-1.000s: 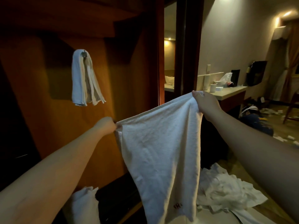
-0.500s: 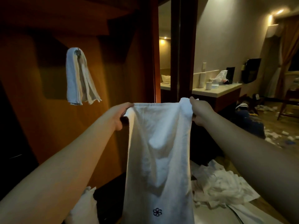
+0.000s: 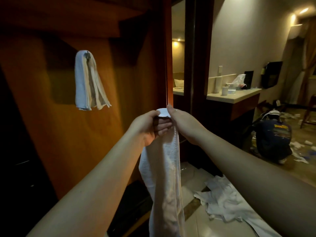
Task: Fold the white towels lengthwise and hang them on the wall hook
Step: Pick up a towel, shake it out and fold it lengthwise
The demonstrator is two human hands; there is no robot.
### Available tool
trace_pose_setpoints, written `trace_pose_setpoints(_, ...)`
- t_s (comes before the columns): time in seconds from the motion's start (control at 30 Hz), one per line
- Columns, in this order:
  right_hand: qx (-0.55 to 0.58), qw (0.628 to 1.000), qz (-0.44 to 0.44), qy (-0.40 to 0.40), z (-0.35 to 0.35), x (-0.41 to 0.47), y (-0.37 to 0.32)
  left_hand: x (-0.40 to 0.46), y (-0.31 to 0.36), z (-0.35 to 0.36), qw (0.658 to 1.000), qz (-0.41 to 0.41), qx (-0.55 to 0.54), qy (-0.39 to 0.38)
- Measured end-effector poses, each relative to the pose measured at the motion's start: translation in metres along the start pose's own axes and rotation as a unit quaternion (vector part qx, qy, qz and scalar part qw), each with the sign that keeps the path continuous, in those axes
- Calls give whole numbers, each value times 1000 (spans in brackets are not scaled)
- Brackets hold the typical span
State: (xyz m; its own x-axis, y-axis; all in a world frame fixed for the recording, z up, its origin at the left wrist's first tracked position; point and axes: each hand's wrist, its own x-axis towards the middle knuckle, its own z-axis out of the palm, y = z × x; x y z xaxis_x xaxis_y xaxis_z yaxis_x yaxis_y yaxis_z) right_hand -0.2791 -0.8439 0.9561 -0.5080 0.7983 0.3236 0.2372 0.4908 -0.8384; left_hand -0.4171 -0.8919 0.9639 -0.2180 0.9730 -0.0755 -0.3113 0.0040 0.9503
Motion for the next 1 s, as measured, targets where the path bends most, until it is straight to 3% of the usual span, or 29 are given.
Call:
trace_pose_setpoints(0.13,88,991,0,-100,-14,-4,4,-3,5,2,999,-28,-39,-12)
trace_pose_setpoints(0.23,2,991,-49,-124,-25,-7,6,-7,8,5,998,-44,-40,-20)
trace_pose_setpoints(0.53,-177,974,-131,-58,-26,-4,12,-13,5,19,998,-47,-52,1)
trace_pose_setpoints(0.73,-147,981,-122,-7,-34,1,13,-14,3,18,998,-40,-45,9)
trace_pose_setpoints(0.8,-132,984,-117,-7,-38,0,12,-11,3,11,997,56,26,56)
trace_pose_setpoints(0.83,-130,985,-112,-6,-40,1,12,-8,2,6,980,129,103,111)
trace_pose_setpoints(0.9,-122,988,-94,6,-47,3,12,2,-2,-8,900,257,277,216)
trace_pose_setpoints(0.93,-112,990,-82,13,-51,4,13,8,-4,-15,881,266,321,226)
trace_pose_setpoints(1.0,-59,996,-61,20,-58,8,13,14,-9,-27,922,192,298,159)
